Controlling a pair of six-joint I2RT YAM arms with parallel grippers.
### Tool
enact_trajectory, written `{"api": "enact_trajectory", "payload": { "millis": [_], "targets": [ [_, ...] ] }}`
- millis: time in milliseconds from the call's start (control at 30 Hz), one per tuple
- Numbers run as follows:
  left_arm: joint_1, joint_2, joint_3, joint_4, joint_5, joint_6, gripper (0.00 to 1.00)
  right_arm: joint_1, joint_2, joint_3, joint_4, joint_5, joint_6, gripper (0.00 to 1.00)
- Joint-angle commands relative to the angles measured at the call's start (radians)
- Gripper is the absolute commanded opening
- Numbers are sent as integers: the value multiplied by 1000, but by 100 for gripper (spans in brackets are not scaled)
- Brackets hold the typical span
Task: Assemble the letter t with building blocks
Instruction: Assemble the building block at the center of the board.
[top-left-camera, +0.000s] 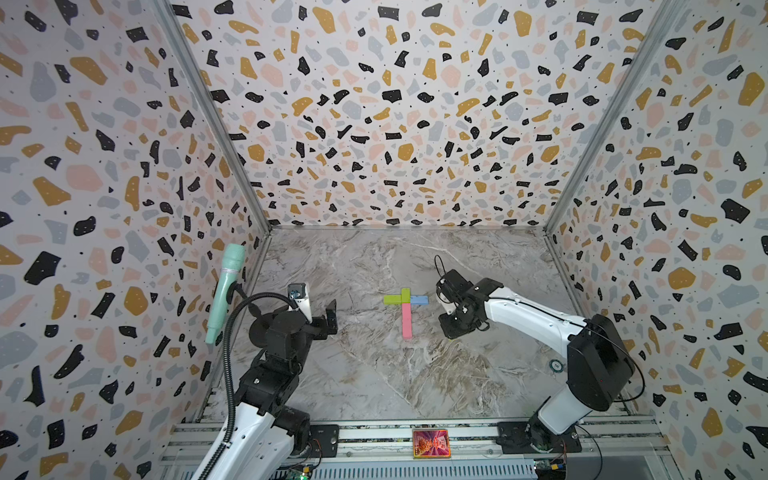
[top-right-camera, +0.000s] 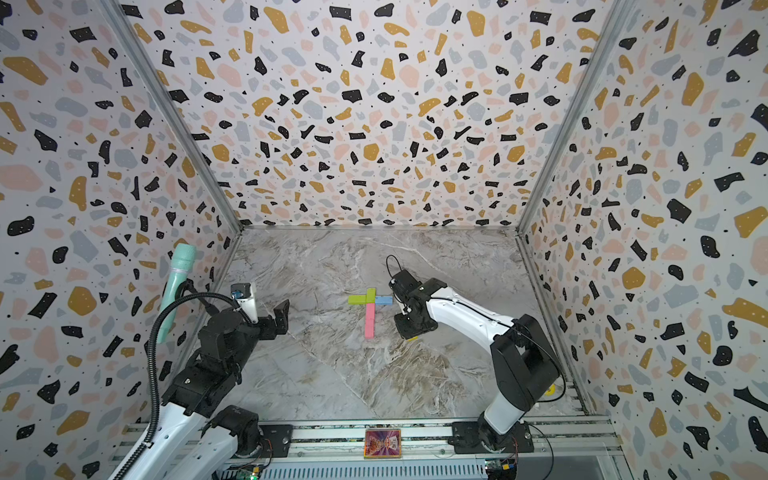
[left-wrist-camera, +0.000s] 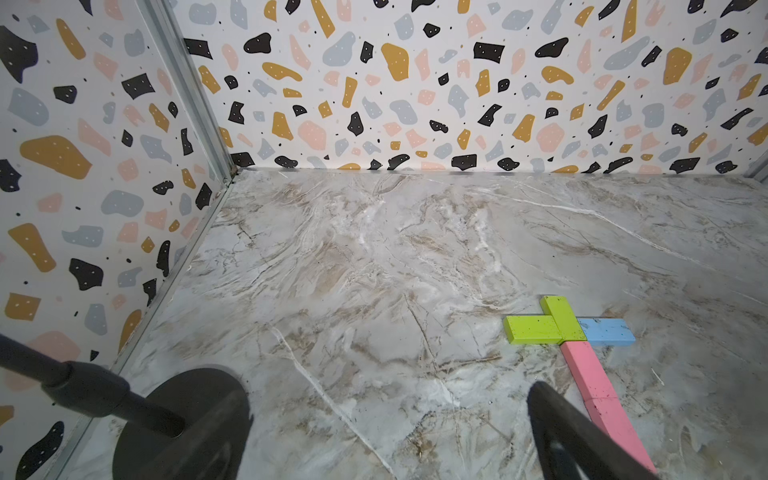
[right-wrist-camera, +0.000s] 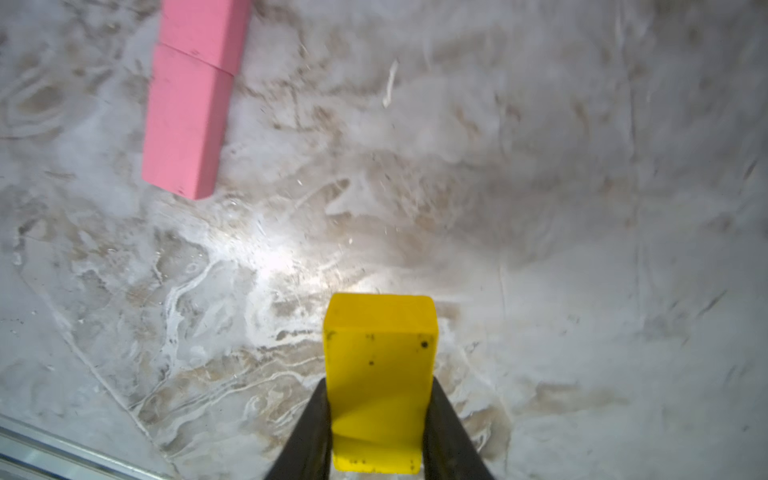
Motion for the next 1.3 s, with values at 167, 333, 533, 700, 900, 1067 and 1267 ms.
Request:
{"api": "enact_trajectory", "payload": {
  "millis": [167, 333, 533, 700, 900, 1067, 1267],
  "targets": [
    [-3, -12, -3, 18, -16, 5, 99, 91, 17, 56, 16, 181, -435, 0],
    [-3, -13, -4, 20, -16, 4, 99, 107, -8, -2, 108, 203, -706, 0],
    [-3, -15, -4, 18, -26, 4, 99, 107, 6, -39, 165, 161, -883, 0],
    [-3, -15, -4, 17, -34, 5, 99, 101, 40, -29, 168, 98, -951, 0],
    [-3, -17, -3, 15, -39, 4, 99, 89, 159, 72, 125, 23, -995, 0],
    [-3, -16, -2, 15, -46, 4, 99, 78, 234, 142, 78, 7, -1019, 0],
    [-3, -15, -4, 15, -53, 5, 99, 78, 254, 153, 76, 3, -1047, 0]
  ]
}}
